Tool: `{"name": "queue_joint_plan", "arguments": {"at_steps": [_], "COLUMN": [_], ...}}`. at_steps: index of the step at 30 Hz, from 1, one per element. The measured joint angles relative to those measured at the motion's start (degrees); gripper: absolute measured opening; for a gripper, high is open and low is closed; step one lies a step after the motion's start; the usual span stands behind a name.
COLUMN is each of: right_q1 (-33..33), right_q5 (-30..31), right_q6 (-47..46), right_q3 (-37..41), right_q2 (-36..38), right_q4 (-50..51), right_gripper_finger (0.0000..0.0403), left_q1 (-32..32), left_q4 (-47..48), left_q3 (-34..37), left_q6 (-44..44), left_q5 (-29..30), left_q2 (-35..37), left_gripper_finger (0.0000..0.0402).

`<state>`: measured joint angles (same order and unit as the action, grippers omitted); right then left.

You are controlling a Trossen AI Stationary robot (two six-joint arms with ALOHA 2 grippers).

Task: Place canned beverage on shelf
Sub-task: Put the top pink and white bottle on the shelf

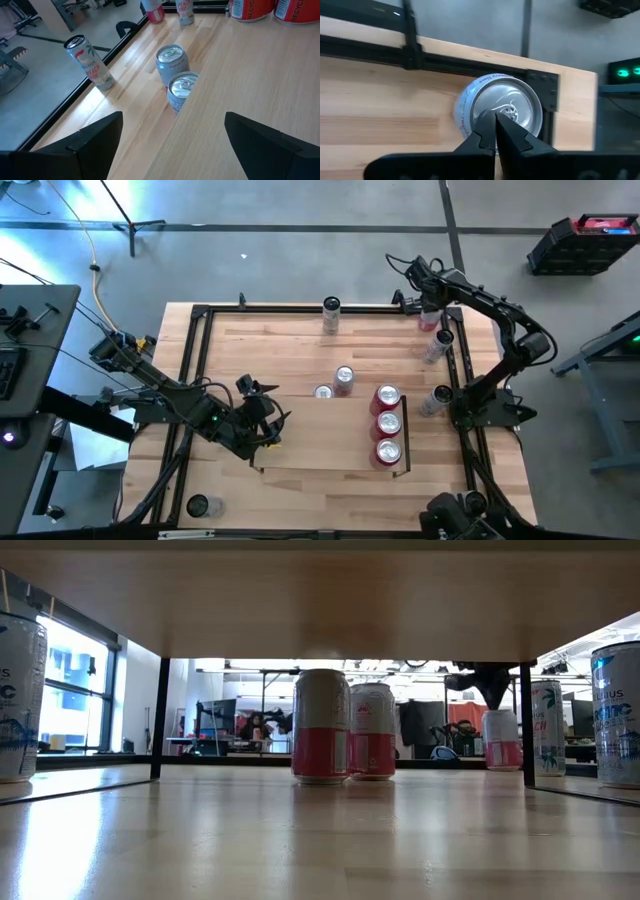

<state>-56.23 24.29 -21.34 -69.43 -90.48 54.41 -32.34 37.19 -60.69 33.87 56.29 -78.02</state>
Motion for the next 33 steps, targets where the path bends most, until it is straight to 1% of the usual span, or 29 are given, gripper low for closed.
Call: {"name": "queue_joint_plan", "arguments": {"at_steps": [7,11,15,19,23,29,33], "right_q1": [0.07,-0.29,-0.48,-0.42,-0.99,-1.18,-1.16], "right_q5": [-3.0,-2.99,-1.73,2.15,4.2,5.12,4.15], "right_q6": [0.84,0.9,1.29,0.27,-0.65,-0.51,-0.2], "right_q3": [0.22,0.26,0.26,0.26,0.24,0.24,0.22], "right_q2": [1.33,2.4,2.5,2.51,2.48,0.31,-0.7], "right_q4": [-1.66,-1.83,-1.76,-1.78,-2.13,-1.89,-1.98], "right_gripper_finger": [0.0,0.0,0.0,0.0,0.0,0.0,0.0], "left_q1": [0.02,0.11,0.11,0.11,0.11,0.11,0.11], "left_q4": [0.02,0.01,0.0,0.02,0.02,0.03,0.04], "left_q3": [0.0,-0.02,-0.01,0.0,-0.02,-0.02,-0.02], "left_q6": [0.0,-0.4,-0.42,-0.38,-0.02,-0.02,0.0], "left_q5": [0.02,0.21,1.11,1.2,1.22,1.25,0.92], "left_q2": [0.0,0.0,0.0,0.0,0.0,0.0,0.0], "left_gripper_finger": [0.0341,0.0341,0.0341,0.0341,0.0341,0.0341,0.0341]}}
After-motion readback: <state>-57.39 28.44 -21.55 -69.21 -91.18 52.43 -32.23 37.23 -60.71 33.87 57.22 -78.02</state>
